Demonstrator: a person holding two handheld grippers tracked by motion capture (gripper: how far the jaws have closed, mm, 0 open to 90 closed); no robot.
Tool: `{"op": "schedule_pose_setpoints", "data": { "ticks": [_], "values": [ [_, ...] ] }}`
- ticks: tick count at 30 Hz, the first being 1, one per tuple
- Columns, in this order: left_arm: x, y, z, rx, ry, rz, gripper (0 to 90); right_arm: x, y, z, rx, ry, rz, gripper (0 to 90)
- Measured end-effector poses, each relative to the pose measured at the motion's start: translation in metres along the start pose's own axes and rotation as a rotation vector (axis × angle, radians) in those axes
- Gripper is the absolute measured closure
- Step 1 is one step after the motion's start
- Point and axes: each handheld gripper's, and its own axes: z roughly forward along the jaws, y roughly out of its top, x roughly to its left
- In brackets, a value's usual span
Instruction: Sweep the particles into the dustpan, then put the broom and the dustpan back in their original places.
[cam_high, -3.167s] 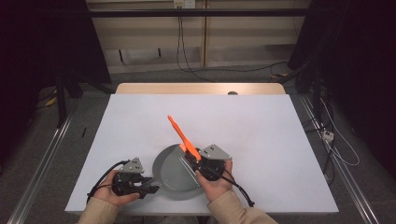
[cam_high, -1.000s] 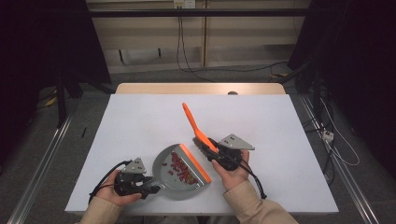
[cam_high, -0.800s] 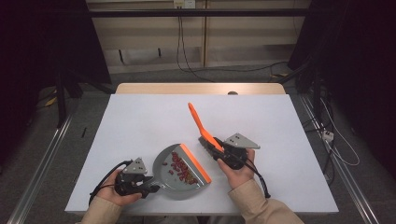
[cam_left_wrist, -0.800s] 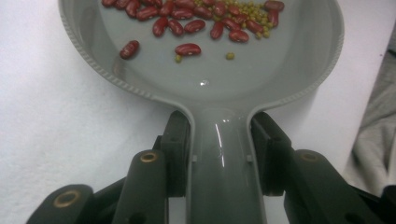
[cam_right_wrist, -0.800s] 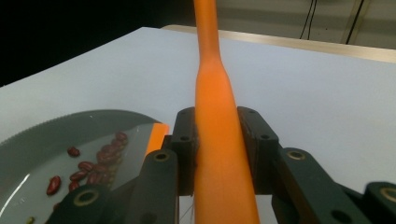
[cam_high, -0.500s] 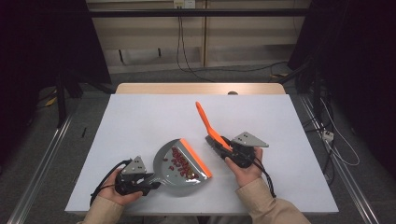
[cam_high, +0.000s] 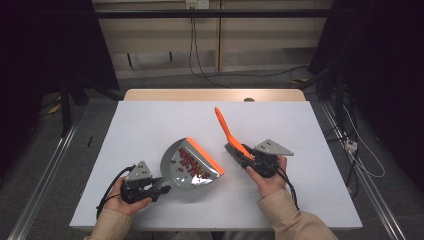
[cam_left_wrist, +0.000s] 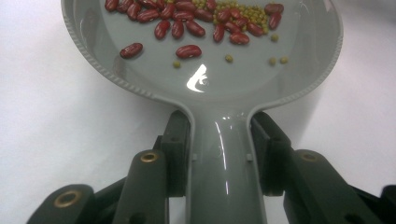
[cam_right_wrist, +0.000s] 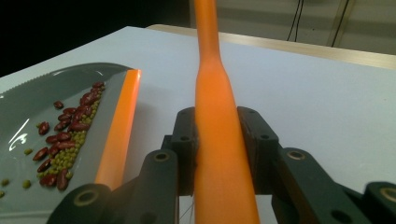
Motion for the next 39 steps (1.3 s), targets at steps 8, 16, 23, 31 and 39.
{"op": "schedule_pose_setpoints", "data": {
  "ticks": [8,16,23,31,39],
  "values": [
    [0.010,0.004,0.002,-0.019,0.048,-0.038,62.9,-0.008,0.000,-0.004,-0.001,-0.012,0.005,70.2],
    [0.019,0.004,-0.001,-0.031,0.122,-0.089,62.9,-0.014,0.000,-0.009,-0.006,-0.024,0.009,70.2],
    [0.026,0.004,-0.003,-0.054,0.177,-0.132,62.9,-0.019,-0.001,-0.013,-0.008,-0.037,0.017,70.2],
    [0.032,0.004,-0.004,-0.063,0.212,-0.165,62.9,-0.021,-0.002,-0.014,-0.007,-0.041,0.010,70.2],
    [0.038,0.003,-0.005,-0.074,0.255,-0.207,62.8,-0.024,-0.002,-0.017,-0.018,-0.054,0.018,70.2]
  ]
}}
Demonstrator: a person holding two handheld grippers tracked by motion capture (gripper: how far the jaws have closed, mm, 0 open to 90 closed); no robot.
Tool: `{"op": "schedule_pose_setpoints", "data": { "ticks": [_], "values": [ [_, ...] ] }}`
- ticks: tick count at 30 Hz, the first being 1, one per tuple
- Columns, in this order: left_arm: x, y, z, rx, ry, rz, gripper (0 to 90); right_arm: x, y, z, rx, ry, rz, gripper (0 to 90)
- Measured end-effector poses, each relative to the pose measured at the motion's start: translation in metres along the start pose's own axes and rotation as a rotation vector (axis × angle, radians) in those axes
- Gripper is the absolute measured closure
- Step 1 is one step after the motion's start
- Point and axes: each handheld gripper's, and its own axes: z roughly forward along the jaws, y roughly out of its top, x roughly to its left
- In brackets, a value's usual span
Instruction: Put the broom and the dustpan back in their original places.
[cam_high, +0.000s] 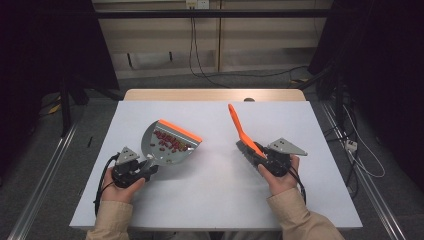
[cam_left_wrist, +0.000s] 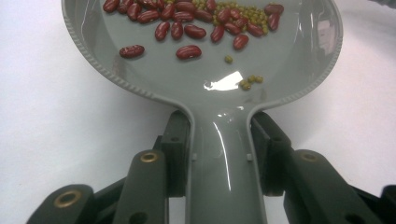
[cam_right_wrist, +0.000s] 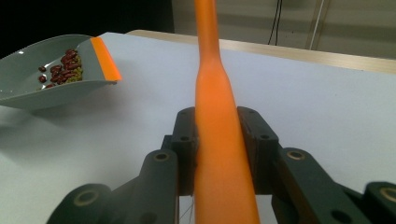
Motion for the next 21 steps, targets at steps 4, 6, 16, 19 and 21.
{"op": "schedule_pose_setpoints", "data": {
  "ticks": [4,6,16,19,21],
  "values": [
    [0.004,0.001,0.002,0.000,0.026,-0.020,62.8,-0.001,-0.001,-0.001,0.002,0.000,0.001,70.2],
    [0.005,0.001,0.002,0.001,0.037,-0.032,62.8,-0.001,-0.002,-0.001,0.002,-0.002,0.000,70.2],
    [0.010,0.000,0.004,-0.002,0.067,-0.056,62.8,0.000,-0.003,-0.001,0.007,-0.004,0.004,70.2],
    [0.012,0.000,0.005,0.005,0.073,-0.064,62.8,-0.001,-0.003,-0.001,0.006,-0.007,0.008,70.2],
    [0.012,-0.001,0.006,0.004,0.081,-0.068,62.8,-0.002,-0.003,-0.001,0.005,-0.006,0.008,70.2]
  ]
}}
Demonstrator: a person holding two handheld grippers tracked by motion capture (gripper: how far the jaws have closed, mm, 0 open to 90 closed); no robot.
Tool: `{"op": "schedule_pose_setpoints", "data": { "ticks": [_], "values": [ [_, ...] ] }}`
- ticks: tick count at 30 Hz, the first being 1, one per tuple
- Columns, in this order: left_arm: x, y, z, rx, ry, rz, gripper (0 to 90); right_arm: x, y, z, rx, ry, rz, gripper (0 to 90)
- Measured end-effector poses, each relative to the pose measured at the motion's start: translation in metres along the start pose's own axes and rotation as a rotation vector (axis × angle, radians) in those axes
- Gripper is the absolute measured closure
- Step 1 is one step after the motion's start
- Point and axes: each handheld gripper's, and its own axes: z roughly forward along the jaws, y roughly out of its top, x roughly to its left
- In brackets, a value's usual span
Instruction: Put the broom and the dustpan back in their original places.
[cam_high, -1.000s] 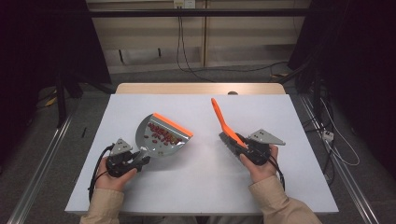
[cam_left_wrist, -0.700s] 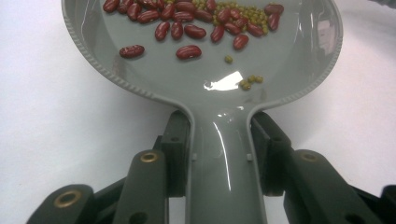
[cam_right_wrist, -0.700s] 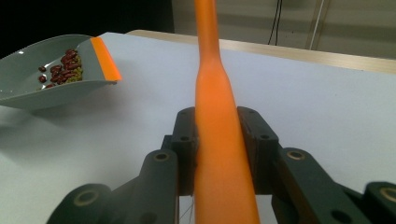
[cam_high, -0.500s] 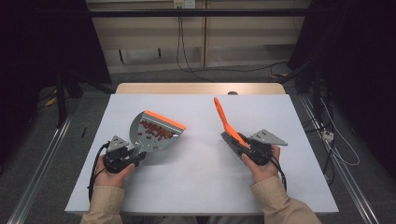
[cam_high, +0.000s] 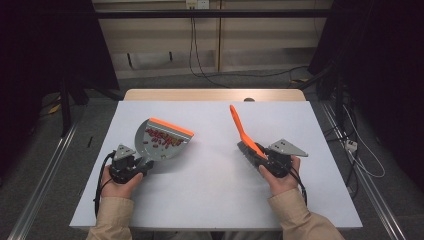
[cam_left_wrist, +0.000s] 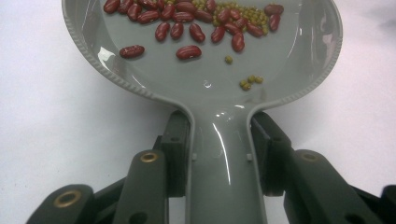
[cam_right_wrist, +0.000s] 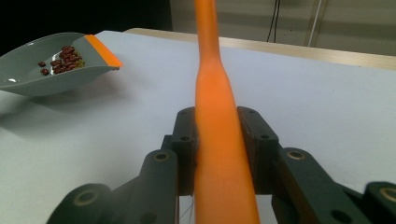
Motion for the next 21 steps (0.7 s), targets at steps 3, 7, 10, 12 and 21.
{"op": "schedule_pose_setpoints", "data": {
  "ticks": [3,7,10,12,21],
  "values": [
    [0.001,0.000,0.001,0.002,0.006,-0.010,62.8,-0.001,0.000,0.000,0.002,-0.003,0.004,70.2],
    [0.002,0.000,0.002,0.003,0.015,-0.014,62.8,-0.003,-0.001,0.000,0.000,-0.013,0.006,70.2],
    [0.003,0.000,0.004,0.009,0.018,-0.019,62.8,-0.005,-0.001,0.000,0.000,-0.020,0.011,70.2],
    [0.003,0.000,0.005,0.011,0.024,-0.021,62.8,-0.007,-0.001,0.000,0.001,-0.022,0.013,70.2],
    [0.007,0.000,0.010,0.020,0.048,-0.042,62.7,-0.014,-0.001,-0.002,-0.004,-0.043,0.028,70.2]
  ]
}}
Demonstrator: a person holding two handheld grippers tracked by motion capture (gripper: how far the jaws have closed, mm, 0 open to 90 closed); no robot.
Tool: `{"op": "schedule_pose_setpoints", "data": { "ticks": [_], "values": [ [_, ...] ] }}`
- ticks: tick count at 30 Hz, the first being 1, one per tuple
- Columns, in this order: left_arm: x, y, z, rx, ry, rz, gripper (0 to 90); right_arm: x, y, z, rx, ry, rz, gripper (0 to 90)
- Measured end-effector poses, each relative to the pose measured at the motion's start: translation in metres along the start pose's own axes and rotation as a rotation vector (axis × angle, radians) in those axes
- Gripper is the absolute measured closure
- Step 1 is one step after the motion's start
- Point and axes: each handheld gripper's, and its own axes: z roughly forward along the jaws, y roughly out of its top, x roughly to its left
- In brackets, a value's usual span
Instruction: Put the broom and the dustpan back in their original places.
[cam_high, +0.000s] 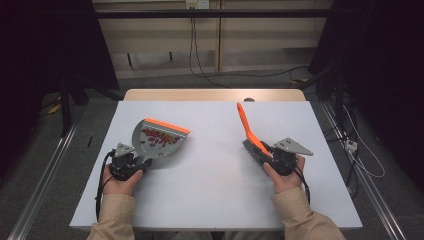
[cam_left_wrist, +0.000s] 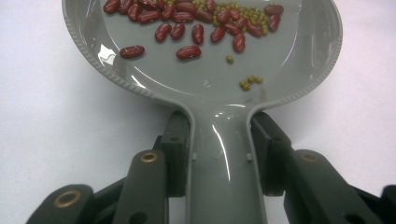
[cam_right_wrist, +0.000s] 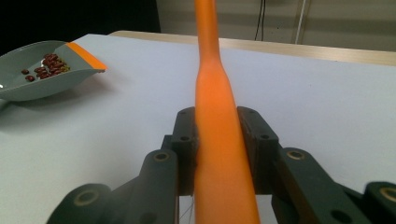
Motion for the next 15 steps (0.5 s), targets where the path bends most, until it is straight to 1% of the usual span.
{"op": "schedule_pose_setpoints", "data": {
  "ticks": [3,6,7,9,10,15],
  "values": [
    [0.0008,-0.0003,0.0023,0.015,0.012,-0.008,62.7,-0.0006,0.0000,-0.0007,0.002,-0.003,0.002,70.2],
    [0.0028,-0.0005,0.0035,0.018,0.030,-0.018,62.8,-0.0015,-0.0005,-0.0004,0.002,-0.005,0.002,70.2],
    [0.0034,-0.0006,0.0037,0.017,0.034,-0.026,62.7,-0.0019,-0.0007,-0.0002,0.003,-0.007,0.005,70.2],
    [0.0044,-0.0005,0.0036,0.012,0.038,-0.030,62.7,-0.0027,-0.0009,0.0001,0.003,-0.009,0.007,70.2],
    [0.0053,-0.0002,0.0032,0.015,0.040,-0.026,62.8,-0.0027,-0.0008,0.0002,0.003,-0.010,0.007,70.2],
    [0.0063,-0.0004,0.0033,0.008,0.056,-0.044,62.7,-0.0032,-0.0003,-0.0003,0.000,-0.015,0.003,70.2]
  ]
}}
